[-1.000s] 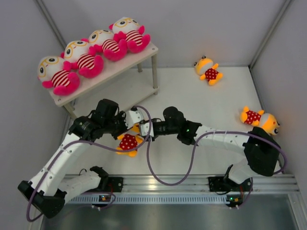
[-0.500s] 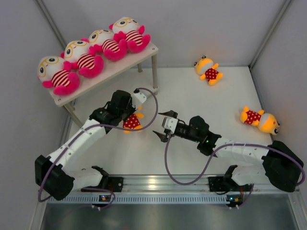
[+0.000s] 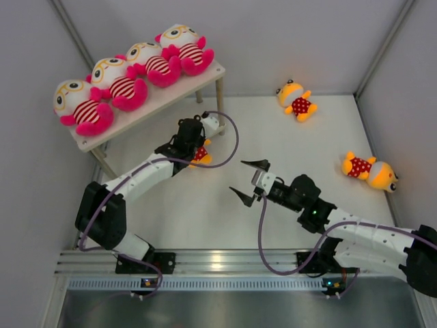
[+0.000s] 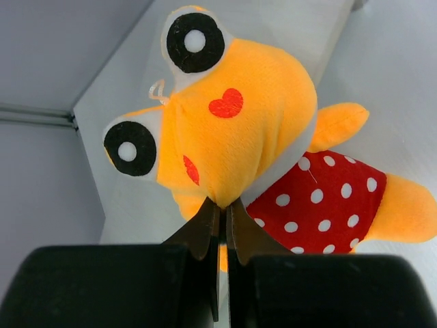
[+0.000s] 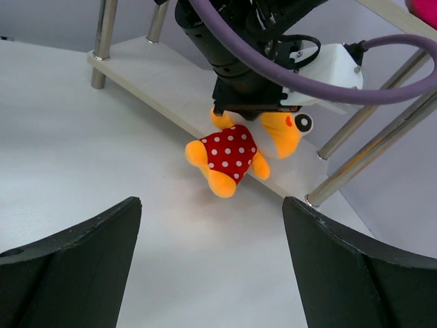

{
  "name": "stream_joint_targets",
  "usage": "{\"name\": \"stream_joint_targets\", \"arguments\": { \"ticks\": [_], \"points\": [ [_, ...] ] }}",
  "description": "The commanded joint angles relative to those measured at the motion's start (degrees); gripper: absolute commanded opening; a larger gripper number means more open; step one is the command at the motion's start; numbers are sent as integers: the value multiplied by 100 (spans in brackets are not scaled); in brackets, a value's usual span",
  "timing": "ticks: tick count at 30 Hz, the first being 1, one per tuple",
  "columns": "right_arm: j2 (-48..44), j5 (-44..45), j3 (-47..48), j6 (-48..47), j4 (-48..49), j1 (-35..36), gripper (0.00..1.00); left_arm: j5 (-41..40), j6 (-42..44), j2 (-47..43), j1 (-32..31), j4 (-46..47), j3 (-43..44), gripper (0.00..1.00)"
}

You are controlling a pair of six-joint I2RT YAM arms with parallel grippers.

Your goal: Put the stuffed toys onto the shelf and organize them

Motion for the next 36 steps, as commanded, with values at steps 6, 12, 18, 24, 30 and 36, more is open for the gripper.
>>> {"name": "stream_joint_targets", "arguments": {
  "ticks": [6, 12, 18, 24, 30, 36],
  "points": [
    [-343, 228, -172, 124, -67, -6, 85, -363, 396, 663, 208, 1173, 651, 0],
    [-238, 202, -163, 150, -49, -6, 84, -609, 669, 1305, 428, 1710, 879, 0],
    [-290, 210, -242, 168, -58, -6, 84, -574, 573, 1692, 595, 1745, 1196, 0],
    [-387, 307, -277, 142, -146, -6, 84, -960, 406, 2123, 657, 1780, 1494, 0],
    [-440, 369, -242, 159, -278, 3, 85, -1828, 107, 2571, 657, 1824, 1925, 0],
    [-519, 377, -259, 168, -357, -6, 84, -1990, -341, 2633, 648, 1824, 2014, 0]
  ]
}}
